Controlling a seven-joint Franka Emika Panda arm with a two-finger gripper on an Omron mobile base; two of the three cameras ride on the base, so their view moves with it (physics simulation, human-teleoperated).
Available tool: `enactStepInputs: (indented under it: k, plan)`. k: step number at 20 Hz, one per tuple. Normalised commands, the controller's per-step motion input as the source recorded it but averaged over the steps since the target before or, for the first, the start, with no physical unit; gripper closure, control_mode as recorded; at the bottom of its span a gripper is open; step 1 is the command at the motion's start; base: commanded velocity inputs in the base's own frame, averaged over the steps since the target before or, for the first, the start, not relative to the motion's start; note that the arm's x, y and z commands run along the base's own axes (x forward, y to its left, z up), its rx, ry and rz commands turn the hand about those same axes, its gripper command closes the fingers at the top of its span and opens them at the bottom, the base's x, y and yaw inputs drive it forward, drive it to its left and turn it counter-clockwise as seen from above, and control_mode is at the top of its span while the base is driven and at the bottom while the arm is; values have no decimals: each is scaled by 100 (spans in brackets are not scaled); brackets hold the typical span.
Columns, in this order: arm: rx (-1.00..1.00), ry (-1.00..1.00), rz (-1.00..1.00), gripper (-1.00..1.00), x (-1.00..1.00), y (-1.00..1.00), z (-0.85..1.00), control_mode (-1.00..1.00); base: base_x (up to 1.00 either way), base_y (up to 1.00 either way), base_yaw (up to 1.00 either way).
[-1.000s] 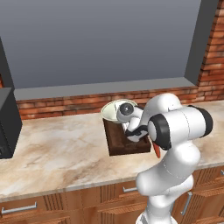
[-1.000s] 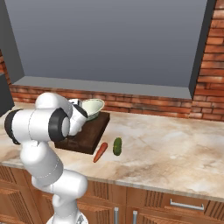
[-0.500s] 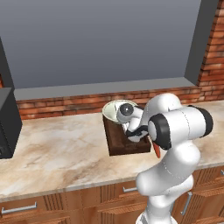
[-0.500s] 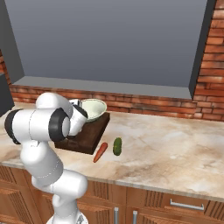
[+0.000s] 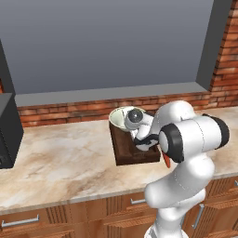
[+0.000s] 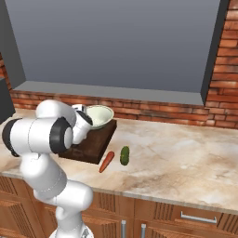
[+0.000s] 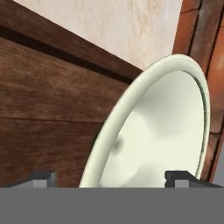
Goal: Place the two vegetables and bowl onto the tray for setting up a vegetable dip station.
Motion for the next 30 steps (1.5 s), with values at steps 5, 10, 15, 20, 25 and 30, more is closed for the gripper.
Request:
enactStepInputs:
  k: [5, 10, 15, 20, 25, 30]
  plan:
    - [0, 3, 0, -100, -3, 0, 48, -100, 0, 0, 0]
    - [0, 6, -2, -100, -18, -1, 54, -100, 0, 0, 0]
    - [0, 12, -10, -100, -23, -1, 58, -100, 0, 0, 0]
    - [4, 12, -20, -100, -31, -11, 53, -100, 0, 0, 0]
    - [8, 7, -26, -100, -49, -18, 36, -100, 0, 0, 0]
    - [10, 1, -29, -100, -64, -21, 12, -100, 0, 0, 0]
